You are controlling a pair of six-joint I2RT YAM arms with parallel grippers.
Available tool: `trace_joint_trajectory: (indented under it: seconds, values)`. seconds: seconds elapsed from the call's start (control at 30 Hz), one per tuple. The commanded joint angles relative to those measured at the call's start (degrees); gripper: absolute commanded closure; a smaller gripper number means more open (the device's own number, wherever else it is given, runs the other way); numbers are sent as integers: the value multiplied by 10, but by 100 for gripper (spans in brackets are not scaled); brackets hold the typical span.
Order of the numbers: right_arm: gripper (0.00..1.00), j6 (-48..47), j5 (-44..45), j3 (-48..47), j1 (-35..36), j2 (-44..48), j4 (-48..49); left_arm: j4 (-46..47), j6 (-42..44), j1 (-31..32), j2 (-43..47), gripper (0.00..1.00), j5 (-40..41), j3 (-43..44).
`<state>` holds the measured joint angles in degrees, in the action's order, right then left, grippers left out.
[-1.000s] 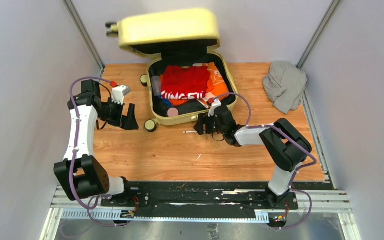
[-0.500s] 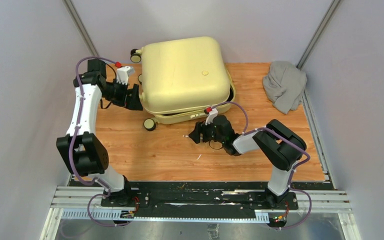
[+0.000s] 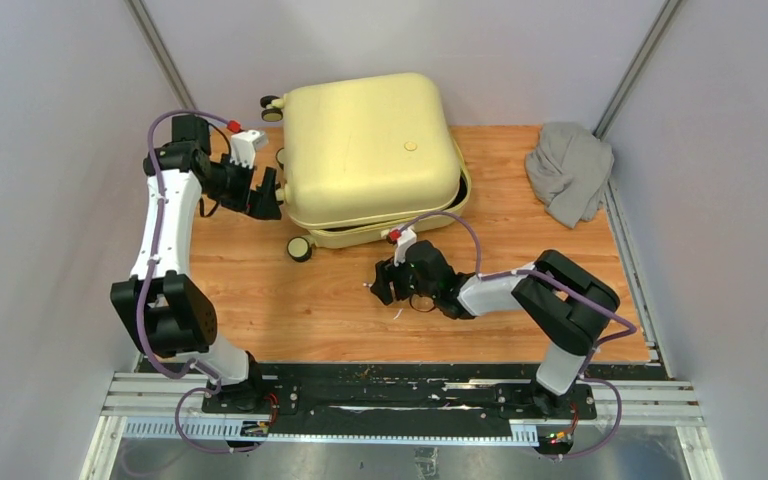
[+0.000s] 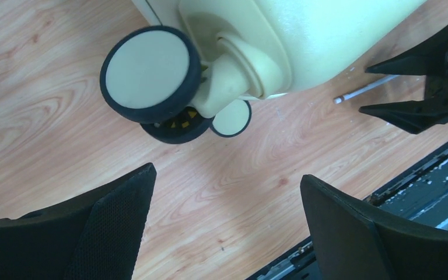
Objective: Pack the luggage
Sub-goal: Open the luggage at the center of the board.
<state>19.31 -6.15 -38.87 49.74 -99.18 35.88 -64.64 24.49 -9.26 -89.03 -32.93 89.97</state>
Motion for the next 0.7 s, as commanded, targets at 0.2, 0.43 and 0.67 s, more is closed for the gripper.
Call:
trace_joint_trajectory:
  seconds: [0.2, 0.43, 0.67]
  values:
    - [38, -43, 33, 8, 33, 16, -189, -4, 66, -5, -89, 0, 57, 58]
    - [46, -50, 46, 5, 50, 22, -221, -4, 119, 8, -123, 0, 30, 101]
    - [57, -50, 46, -13, 51, 11, -242, -4, 208, 33, -126, 0, 20, 82]
